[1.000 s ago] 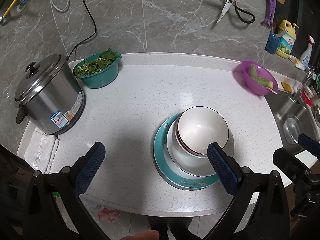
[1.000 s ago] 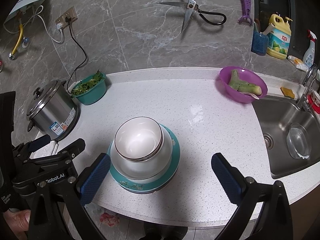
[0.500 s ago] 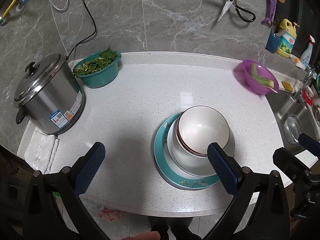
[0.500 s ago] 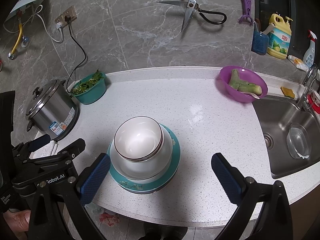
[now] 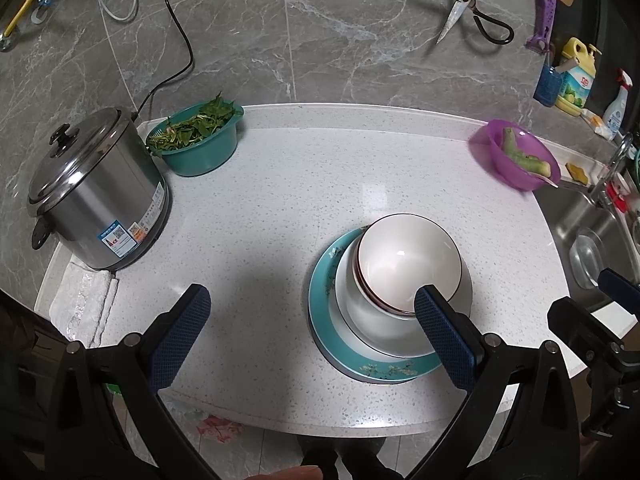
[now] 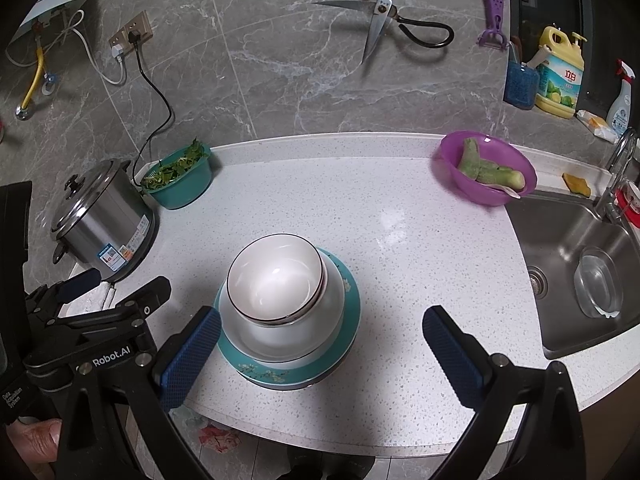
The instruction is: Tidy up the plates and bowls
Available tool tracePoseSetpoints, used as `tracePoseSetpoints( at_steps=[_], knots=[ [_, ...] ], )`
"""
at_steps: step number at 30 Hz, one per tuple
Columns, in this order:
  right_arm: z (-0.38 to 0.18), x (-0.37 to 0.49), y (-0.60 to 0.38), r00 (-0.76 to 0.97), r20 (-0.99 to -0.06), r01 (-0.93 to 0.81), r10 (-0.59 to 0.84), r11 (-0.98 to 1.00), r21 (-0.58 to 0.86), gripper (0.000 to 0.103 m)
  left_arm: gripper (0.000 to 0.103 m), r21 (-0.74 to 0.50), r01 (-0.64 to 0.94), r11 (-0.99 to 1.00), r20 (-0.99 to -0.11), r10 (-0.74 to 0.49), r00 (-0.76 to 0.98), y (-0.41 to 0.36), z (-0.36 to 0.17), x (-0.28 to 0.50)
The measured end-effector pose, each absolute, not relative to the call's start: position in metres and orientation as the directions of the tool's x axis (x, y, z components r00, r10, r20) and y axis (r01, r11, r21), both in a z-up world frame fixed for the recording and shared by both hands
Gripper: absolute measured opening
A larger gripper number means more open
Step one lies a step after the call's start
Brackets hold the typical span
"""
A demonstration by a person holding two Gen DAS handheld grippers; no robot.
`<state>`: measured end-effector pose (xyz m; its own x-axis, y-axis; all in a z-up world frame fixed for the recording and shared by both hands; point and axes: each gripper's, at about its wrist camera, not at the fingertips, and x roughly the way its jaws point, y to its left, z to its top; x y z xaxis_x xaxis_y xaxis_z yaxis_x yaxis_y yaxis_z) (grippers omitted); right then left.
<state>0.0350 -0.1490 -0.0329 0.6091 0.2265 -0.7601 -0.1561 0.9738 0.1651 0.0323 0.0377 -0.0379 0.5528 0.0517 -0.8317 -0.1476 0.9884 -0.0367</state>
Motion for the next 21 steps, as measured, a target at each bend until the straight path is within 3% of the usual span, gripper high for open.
tracePoseSetpoints(
  at_steps=[21],
  knots=[
    [-0.039, 0.047, -0.154, 0.6, -0.766, -0.155, 0.231, 0.973, 0.172, 0.103, 0.103, -0.034, -0.142, 0.989, -0.82, 0.054, 0.57, 0.041, -0.039, 0.042]
  ],
)
